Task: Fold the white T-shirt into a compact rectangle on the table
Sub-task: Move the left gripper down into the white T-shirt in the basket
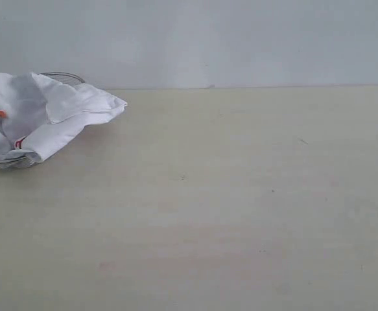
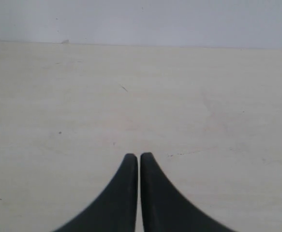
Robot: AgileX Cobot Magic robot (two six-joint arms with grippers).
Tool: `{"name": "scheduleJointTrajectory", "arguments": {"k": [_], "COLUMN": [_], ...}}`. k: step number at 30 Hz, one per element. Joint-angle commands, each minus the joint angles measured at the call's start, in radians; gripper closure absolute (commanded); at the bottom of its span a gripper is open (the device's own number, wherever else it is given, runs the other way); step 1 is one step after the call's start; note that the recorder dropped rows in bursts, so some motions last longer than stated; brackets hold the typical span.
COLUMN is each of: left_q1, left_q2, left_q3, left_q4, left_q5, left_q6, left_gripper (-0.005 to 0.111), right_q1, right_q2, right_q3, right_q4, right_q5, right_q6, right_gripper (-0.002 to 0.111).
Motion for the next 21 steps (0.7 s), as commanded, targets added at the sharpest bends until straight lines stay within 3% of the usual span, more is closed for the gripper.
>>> {"name": "scheduleJointTrajectory", "arguments": {"k": [1, 8, 13, 17, 21], "left_q1": [-0.004, -0.004, 0.006, 0.111, 0.227], "left_q2": [0.219, 0.405, 0.437, 0.520, 0.674], "left_q3": [-0.020, -0.027, -0.039, -0.162, -0.353], "left_q4": [0.004, 0.004, -0.014, -0.001, 0.033], "left_q5": [0.003, -0.147, -0.452, -0.446, -0.305], "left_q6": [0.029, 0.133, 0.125, 0.141, 0.157], "left_gripper": [0.102, 0.102, 0.102, 0.101, 0.078], "right_q1": [-0.007, -0.007, -0.007, -0.007, -0.007], "right_q2": [-0.006, -0.006, -0.006, -0.006, -0.006], "right_q3": [0.000, 0.000, 0.000, 0.000, 0.000], "right_q4": [-0.002, -0.002, -0.002, -0.002, -0.002], "right_q5": [-0.007, -0.007, -0.007, -0.007, -0.007], "right_q6": [0.000, 0.000, 0.000, 0.000, 0.000], "right_gripper": [0.108, 0.108, 0.108, 0.108, 0.108]}}
